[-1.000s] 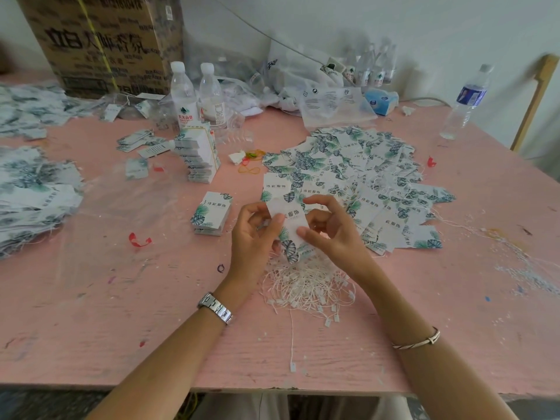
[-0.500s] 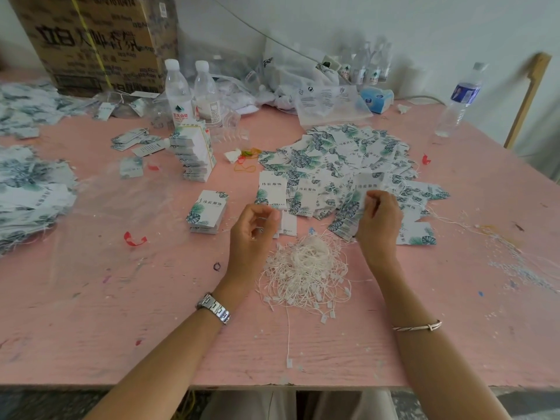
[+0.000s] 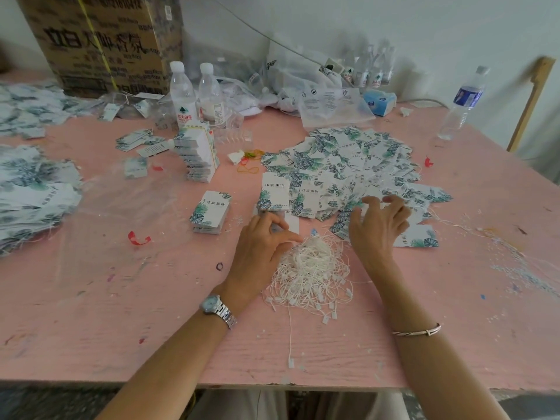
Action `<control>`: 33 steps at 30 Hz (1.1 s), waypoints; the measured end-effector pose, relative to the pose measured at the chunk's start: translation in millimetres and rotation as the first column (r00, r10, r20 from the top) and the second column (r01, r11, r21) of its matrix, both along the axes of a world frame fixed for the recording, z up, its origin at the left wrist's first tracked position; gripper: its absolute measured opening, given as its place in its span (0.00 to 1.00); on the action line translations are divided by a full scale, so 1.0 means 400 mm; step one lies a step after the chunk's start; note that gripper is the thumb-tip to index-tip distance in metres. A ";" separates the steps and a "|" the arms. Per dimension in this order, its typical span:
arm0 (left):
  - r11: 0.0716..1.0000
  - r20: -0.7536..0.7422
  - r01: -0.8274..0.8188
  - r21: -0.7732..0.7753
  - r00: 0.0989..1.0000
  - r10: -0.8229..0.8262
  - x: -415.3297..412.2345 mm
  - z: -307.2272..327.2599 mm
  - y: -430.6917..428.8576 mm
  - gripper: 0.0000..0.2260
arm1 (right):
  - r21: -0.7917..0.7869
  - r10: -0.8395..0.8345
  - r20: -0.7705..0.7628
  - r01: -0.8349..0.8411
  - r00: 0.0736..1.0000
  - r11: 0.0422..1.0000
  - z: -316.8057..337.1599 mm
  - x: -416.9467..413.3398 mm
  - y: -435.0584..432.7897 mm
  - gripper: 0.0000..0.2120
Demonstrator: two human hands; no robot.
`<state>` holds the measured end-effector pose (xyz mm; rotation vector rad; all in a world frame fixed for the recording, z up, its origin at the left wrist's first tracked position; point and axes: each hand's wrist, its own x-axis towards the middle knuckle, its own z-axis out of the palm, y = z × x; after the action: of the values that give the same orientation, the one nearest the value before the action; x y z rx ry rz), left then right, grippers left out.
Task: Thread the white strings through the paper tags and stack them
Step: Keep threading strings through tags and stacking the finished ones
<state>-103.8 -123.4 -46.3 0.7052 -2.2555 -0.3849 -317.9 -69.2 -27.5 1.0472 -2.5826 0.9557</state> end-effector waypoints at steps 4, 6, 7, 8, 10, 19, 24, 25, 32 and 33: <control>0.999 0.009 0.030 0.012 1.000 -0.030 0.000 0.004 0.002 0.06 | -0.096 0.146 -0.004 -0.146 0.989 0.985 -0.007 0.020 -0.007 0.10; 1.000 0.003 0.010 0.022 1.000 -0.010 -0.001 0.002 0.002 0.05 | -0.151 0.225 0.008 -0.222 0.974 0.963 -0.005 0.029 -0.006 0.08; 1.000 -0.009 -0.004 0.027 1.000 0.004 -0.001 0.001 0.002 0.05 | -0.182 0.277 0.014 -0.270 0.961 0.945 -0.002 0.034 -0.004 0.07; 1.000 -0.028 -0.017 0.027 0.999 0.018 -0.001 0.001 0.002 0.06 | -0.213 0.341 0.024 -0.328 0.940 0.920 0.002 0.040 -0.001 0.06; 0.999 -0.085 -0.047 0.010 0.995 0.048 -0.002 0.001 0.001 0.06 | -0.276 0.496 0.054 -0.465 0.867 0.842 0.010 0.051 0.006 0.07; 0.993 -0.298 -0.114 0.017 0.948 0.114 0.000 0.011 0.001 0.06 | -0.245 0.798 0.223 -0.761 0.559 0.601 0.016 0.103 0.021 0.15; 0.994 -0.318 -0.095 0.049 0.942 0.106 0.000 0.017 0.006 0.09 | -0.310 0.834 0.269 -0.776 0.482 0.549 0.017 0.102 0.019 0.05; 0.993 -0.318 -0.098 0.062 0.941 0.113 0.000 0.018 0.006 0.10 | -0.339 0.836 0.292 -0.767 0.465 0.545 0.016 0.099 0.019 0.07; 0.986 -0.333 -0.127 0.106 0.930 0.155 0.000 0.020 0.003 0.05 | -0.631 0.845 0.497 -0.586 0.199 0.509 0.027 0.077 0.013 0.04; 0.985 -0.352 -0.127 0.113 0.922 0.160 0.000 0.020 0.003 0.07 | -0.651 0.844 0.502 -0.559 0.190 0.513 0.028 0.074 0.011 0.06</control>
<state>-103.6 -122.4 -38.1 0.7718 -1.8382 -0.5004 -288.4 -64.9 -16.3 2.2283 -2.0807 2.5250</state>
